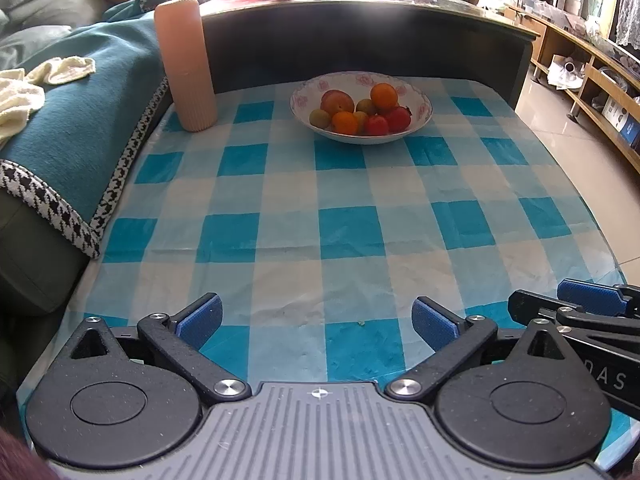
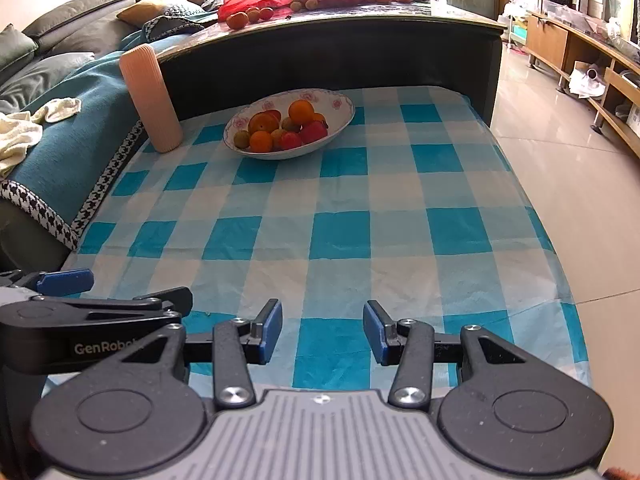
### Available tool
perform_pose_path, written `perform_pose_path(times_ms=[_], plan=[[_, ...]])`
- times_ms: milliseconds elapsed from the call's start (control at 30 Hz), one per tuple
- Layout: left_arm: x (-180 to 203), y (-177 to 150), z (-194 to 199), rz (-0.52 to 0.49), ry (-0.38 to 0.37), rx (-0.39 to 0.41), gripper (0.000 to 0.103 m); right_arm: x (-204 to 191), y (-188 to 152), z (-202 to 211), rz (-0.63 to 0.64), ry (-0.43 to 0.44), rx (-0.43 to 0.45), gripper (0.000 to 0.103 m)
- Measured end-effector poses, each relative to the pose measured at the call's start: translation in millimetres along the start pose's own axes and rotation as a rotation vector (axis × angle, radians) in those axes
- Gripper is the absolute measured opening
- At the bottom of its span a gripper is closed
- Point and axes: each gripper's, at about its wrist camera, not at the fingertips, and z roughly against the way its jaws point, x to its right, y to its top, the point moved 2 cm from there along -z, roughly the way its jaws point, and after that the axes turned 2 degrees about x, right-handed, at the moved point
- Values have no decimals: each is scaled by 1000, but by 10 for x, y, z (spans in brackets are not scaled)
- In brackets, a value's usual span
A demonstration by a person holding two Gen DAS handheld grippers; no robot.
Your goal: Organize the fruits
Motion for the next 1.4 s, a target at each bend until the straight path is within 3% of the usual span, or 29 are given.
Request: perform_pose_path(times_ms=[567,733,1400], plan=[[-3,-10,-10,-5,2,-4,102,-5,-14,-16,2,-7,-7,67],[8,-8,-2,-12,-13,-4,96,-6,-12,-17,2,-6,-8,67],[34,-18,4,-30,2,7,97,-25,-33,-20,10,-10,-10,67]])
